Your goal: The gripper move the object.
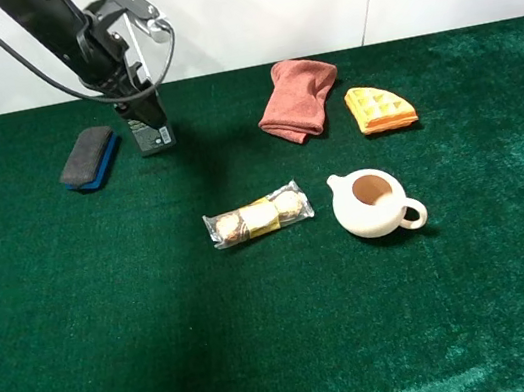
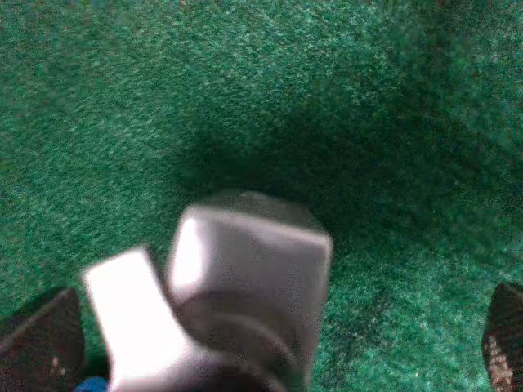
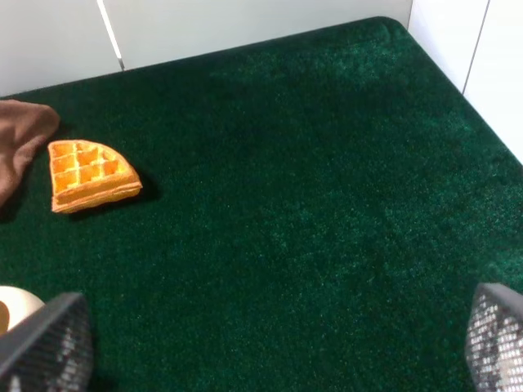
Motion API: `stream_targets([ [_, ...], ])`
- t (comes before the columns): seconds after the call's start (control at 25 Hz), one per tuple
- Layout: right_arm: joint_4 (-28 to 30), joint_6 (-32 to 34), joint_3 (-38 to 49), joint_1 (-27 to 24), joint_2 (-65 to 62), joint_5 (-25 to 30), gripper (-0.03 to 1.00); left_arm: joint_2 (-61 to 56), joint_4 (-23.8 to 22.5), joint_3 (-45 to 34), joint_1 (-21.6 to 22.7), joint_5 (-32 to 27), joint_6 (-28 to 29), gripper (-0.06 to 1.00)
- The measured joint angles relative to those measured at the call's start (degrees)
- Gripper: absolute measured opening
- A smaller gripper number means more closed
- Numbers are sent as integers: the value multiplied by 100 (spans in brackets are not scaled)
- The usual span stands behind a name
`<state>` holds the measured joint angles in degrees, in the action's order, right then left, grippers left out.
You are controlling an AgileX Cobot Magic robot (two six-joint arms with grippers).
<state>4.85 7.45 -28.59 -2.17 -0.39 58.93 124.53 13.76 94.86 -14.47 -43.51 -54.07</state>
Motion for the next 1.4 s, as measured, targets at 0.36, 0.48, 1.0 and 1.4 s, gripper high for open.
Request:
stream_targets([
  [0.36,0,0,0,0,0,0,70,68,7,0,-92,255,-245,82],
  [0.48,-5,0,0,0,0,0,70,79,-16,0,-92,259,-245,68],
  [1.0,-6,0,0,0,0,0,70,79,-39,0,-92,318,-249,43],
  [1.4,-6,0,0,0,0,0,70,79,-39,0,-92,329,-249,43],
])
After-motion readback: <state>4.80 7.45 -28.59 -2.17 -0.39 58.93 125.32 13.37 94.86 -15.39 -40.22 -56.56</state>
